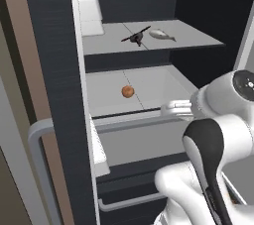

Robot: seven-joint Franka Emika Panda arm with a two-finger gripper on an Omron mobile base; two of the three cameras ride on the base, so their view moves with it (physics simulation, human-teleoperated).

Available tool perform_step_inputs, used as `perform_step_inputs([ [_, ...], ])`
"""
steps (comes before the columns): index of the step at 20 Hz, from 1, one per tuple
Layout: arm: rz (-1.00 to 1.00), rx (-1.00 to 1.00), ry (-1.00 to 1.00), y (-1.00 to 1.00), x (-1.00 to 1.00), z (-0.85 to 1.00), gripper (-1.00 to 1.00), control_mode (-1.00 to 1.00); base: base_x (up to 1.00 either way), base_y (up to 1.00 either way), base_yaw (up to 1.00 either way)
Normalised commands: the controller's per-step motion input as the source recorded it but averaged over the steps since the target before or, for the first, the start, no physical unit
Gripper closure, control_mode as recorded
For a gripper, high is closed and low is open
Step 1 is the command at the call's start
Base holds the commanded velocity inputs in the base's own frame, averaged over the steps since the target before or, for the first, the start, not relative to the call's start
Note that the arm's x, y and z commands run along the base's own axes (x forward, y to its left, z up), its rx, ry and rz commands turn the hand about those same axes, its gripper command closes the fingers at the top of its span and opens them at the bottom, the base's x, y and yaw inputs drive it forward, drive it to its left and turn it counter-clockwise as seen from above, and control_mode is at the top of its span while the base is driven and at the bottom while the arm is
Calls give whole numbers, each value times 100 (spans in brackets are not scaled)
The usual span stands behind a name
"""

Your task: Gather the onion and garlic from the fridge and place them on a tray on the dining counter. Then gather the fishs from the fridge and place them on the other tray.

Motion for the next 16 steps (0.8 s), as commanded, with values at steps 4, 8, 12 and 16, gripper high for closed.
perform_step_inputs([
  [4, 0, 0, 3, -14, -48, 20, 100, -100, 0, 0, 0],
  [8, 0, -2, 3, -7, -52, 3, 100, -100, 0, 0, 0],
  [12, 0, -2, 4, -10, -57, 0, 100, -100, 0, 0, 0],
  [16, 0, -2, 6, -14, -41, 1, 100, -100, 0, 0, 0],
])
